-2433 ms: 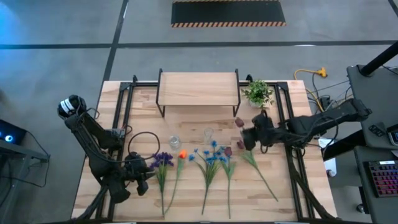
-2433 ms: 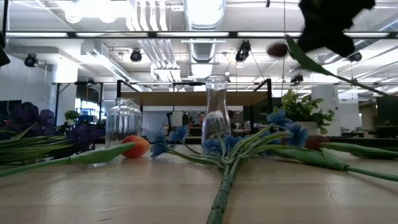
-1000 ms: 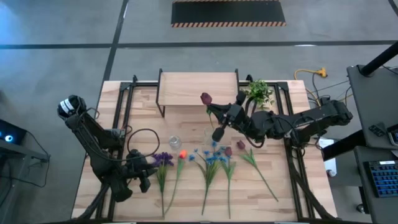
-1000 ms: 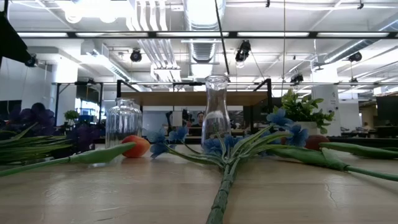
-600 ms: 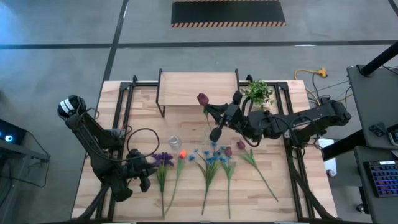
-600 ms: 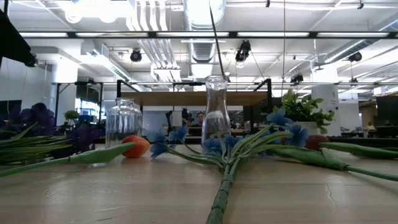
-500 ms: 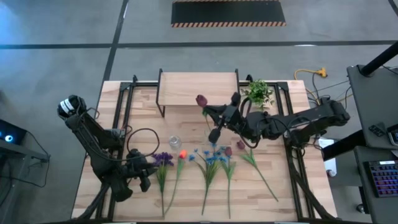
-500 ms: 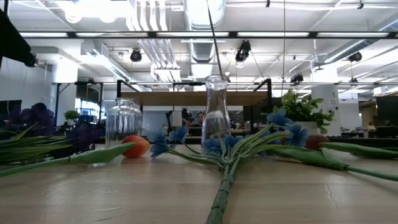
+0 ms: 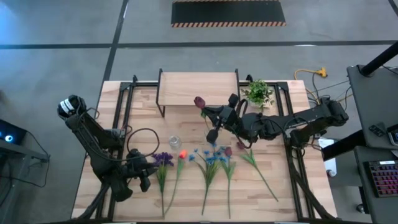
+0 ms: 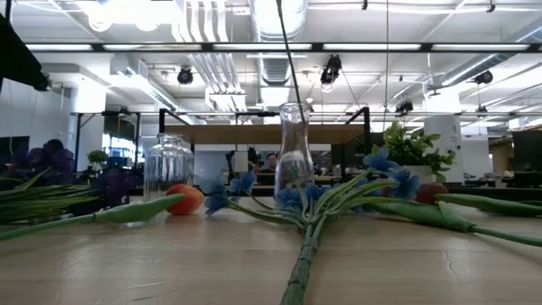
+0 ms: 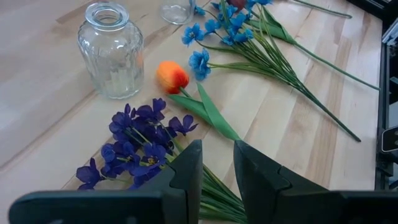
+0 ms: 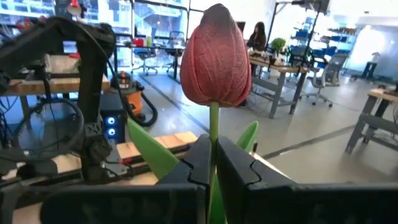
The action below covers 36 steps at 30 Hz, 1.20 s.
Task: Pick and place flowers into a vace then onto a shelf
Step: Put the right red tulip into the right transparent vase
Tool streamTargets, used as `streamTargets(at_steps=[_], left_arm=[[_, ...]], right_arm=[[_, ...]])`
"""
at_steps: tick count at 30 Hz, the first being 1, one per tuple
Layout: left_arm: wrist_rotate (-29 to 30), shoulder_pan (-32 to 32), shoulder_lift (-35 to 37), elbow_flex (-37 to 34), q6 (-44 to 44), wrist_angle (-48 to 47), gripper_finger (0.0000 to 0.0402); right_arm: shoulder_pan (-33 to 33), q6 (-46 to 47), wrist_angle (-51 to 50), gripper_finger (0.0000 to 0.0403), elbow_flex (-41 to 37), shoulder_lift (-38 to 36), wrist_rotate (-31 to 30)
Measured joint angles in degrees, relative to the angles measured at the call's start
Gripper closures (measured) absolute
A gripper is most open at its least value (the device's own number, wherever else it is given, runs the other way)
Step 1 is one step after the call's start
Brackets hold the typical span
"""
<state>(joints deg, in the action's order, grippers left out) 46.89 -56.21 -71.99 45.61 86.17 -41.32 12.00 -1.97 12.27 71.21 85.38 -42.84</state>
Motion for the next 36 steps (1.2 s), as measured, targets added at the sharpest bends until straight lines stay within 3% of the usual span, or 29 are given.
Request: streamTargets(at_steps=[15,20,25,32,36], left_arm=[[0.0,0.0,0.0,0.0,0.0,-0.1,0.0327],[-0.1,0.0,0.0,0.0,0.0,0.0,0.0327],[-0.1,0.0,0.0,0.0,0.0,0.1,0.0327],[-0.1,0.0,0.0,0.2,0.1,0.3,0.0327],[-0.1,0.0,0.0,0.2,0.3,0.4,0.0327]], right_arm=[[-0.6,12.3,0.1,0.0393,-10.0,0.0,-0.7],[-0.6,15.4,0.1,0.0372,-11.9,-0.2,-0.8],[-0.4,15.0,0.1,0.0341,-12.3,-0.3,-0.8],[2.0,4.6,-0.9,0.0312,-8.5,-1.9,-0.6],[3.4,7.3,-13.4,0.0306,-5.4,-5.3,-0.7]])
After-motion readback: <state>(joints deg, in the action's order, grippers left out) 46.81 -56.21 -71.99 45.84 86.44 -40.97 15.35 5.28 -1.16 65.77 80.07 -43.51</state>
